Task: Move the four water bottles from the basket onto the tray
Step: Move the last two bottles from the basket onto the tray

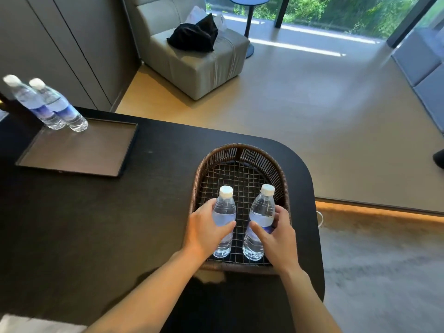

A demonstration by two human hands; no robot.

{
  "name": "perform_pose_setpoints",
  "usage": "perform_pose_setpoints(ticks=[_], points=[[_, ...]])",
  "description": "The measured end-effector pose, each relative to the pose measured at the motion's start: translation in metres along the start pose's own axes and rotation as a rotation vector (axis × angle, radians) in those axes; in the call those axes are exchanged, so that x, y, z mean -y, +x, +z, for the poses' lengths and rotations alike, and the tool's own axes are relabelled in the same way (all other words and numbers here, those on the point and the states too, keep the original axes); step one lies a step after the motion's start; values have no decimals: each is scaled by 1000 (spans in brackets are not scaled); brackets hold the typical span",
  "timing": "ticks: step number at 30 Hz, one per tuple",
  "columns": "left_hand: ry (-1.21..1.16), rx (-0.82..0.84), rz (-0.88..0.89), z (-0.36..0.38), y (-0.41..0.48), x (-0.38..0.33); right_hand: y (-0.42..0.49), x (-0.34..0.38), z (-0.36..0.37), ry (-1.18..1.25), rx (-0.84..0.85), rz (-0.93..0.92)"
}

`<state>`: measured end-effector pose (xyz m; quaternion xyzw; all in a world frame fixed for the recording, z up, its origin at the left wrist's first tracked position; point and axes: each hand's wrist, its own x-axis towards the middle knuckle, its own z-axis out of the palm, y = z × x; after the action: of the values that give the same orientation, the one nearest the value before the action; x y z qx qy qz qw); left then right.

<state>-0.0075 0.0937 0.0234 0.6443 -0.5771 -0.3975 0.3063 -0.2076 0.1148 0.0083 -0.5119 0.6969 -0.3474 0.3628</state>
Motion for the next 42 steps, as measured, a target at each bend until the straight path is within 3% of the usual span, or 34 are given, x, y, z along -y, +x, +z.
perform_pose_setpoints(ticks=[11, 24, 31, 42], points=[[-81, -86, 205, -130, -42, 9, -79, 104, 47, 7, -152, -146], [-81, -201, 154, -365, -94, 142, -172, 220, 242, 79, -77, -194], [-45, -262, 106, -447, -80, 191, -166, 271, 332, 16, -41, -208], [39, -322, 44, -506, -3, 229, -78, 316, 422, -6, 72, -228]])
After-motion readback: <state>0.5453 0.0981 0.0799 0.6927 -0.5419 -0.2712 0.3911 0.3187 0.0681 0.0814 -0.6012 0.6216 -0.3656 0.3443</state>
